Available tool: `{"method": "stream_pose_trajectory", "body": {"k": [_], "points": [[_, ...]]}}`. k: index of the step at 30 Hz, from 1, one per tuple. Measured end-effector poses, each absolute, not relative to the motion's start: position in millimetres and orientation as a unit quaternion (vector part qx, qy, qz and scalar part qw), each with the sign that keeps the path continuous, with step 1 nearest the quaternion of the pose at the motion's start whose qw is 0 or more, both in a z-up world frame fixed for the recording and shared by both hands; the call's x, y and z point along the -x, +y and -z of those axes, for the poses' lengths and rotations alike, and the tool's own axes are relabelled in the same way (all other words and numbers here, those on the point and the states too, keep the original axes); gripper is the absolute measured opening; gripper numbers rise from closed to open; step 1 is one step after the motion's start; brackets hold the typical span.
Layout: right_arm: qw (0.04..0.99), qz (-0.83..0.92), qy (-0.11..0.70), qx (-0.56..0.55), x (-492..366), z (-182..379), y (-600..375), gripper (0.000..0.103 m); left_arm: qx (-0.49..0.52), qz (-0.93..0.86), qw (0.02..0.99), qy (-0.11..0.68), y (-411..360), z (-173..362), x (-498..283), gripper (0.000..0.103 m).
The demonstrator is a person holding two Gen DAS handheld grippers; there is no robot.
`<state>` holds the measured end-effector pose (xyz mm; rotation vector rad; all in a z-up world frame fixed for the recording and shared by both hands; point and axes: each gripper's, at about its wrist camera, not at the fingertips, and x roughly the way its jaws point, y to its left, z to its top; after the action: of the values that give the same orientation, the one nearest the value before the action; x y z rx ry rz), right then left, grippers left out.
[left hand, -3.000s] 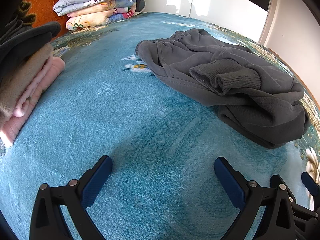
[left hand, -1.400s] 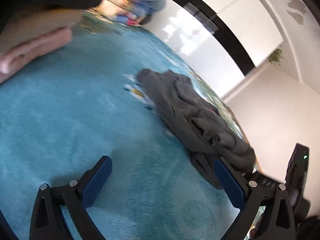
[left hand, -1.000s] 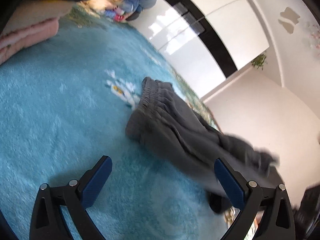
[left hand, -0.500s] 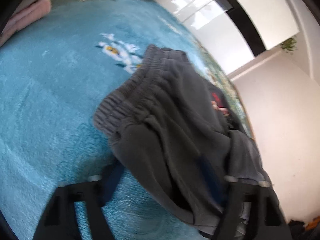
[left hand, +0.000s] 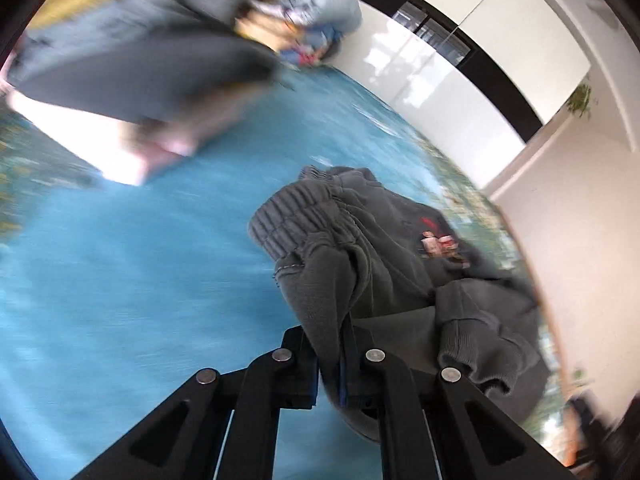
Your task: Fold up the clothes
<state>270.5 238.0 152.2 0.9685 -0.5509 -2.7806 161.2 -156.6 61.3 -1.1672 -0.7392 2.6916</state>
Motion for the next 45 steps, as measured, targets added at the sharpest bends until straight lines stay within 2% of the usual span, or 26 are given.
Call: {"method": "stream_pose_trajectory", "body": {"k": [2, 5, 9, 13, 14, 15, 16, 17, 20, 22, 26, 28, 29, 34, 36, 39, 43, 45], "points": [[0.103, 0.921, -0.188, -0.325, -263.6, -153.2, 223.3, 0.042, 0.389, -0.888, 0.035, -0.242, -179.2, -53.9, -176.6, 0.007], [0.142, 0.913, -0.188, -0.333, -248.5, -153.8, 195.8, 0.05, 0.405, -0.875, 0.032, -0.266, -200.7, -38.8, -184.3, 0.007], [0.141, 0.894, -0.182, -0.384, -215.0, -140.4, 162.0, 0.051, 0.419, -0.867, 0.033, -0.267, -201.3, -26.9, -186.9, 0.007], [0.124, 0.872, -0.212, -0.424, -194.5, -117.3, 155.2, 0.051, 0.421, -0.866, 0.039, -0.265, -200.8, -21.7, -185.7, 0.008], [0.131, 0.868, -0.221, -0.425, -191.5, -115.3, 155.6, 0.049, 0.421, -0.865, 0.041, -0.271, -200.7, -21.8, -184.0, 0.008], [0.137, 0.87, -0.218, -0.42, -189.8, -116.9, 153.2, 0.043, 0.42, -0.863, 0.045, -0.276, -200.8, -22.4, -179.7, 0.008], [0.141, 0.873, -0.214, -0.416, -188.1, -118.6, 150.8, 0.019, 0.416, -0.863, 0.051, -0.281, -201.1, -23.3, -175.0, 0.008], [0.135, 0.877, -0.197, -0.416, -186.8, -121.5, 148.7, 0.004, 0.409, -0.865, 0.059, -0.285, -201.3, -24.1, -175.3, 0.008], [0.126, 0.889, -0.138, -0.418, -179.4, -137.9, 147.5, 0.003, 0.39, -0.871, 0.077, -0.289, -201.5, -27.9, -175.8, 0.008], [0.098, 0.906, -0.057, -0.407, -172.0, -161.5, 153.6, 0.003, 0.383, -0.873, 0.083, -0.289, -200.9, -28.7, -176.2, 0.009], [-0.035, 0.917, 0.168, -0.359, -142.0, -213.2, 173.1, 0.003, 0.375, -0.879, 0.083, -0.281, -197.7, -29.4, -175.5, 0.009], [-0.131, 0.884, 0.312, -0.322, -116.7, -222.0, 180.4, 0.003, 0.373, -0.882, 0.086, -0.275, -196.4, -28.5, -171.1, 0.009], [-0.155, 0.871, 0.338, -0.321, -99.8, -224.4, 189.5, 0.003, 0.373, -0.883, 0.087, -0.272, -195.8, -27.6, -168.7, 0.01], [-0.199, 0.872, 0.281, -0.348, -35.2, -208.9, 227.2, 0.003, 0.378, -0.882, 0.092, -0.266, -196.7, -20.7, -159.8, 0.011], [-0.232, 0.856, 0.306, -0.347, -15.4, -184.4, 227.9, 0.002, 0.382, -0.88, 0.095, -0.265, -198.3, -19.3, -158.6, 0.011], [-0.19, 0.874, 0.216, -0.391, -7.8, -161.8, 241.9, 0.002, 0.383, -0.879, 0.1, -0.266, -199.1, -17.8, -157.5, 0.012], [-0.142, 0.904, 0.128, -0.382, -33.7, -157.9, 261.6, 0.003, 0.391, -0.875, 0.102, -0.266, -198.9, -13.0, -153.5, 0.014], [-0.111, 0.916, 0.068, -0.38, -56.9, -164.9, 280.5, 0.008, 0.389, -0.875, 0.105, -0.269, -199.3, -12.4, -153.5, 0.014]]}}
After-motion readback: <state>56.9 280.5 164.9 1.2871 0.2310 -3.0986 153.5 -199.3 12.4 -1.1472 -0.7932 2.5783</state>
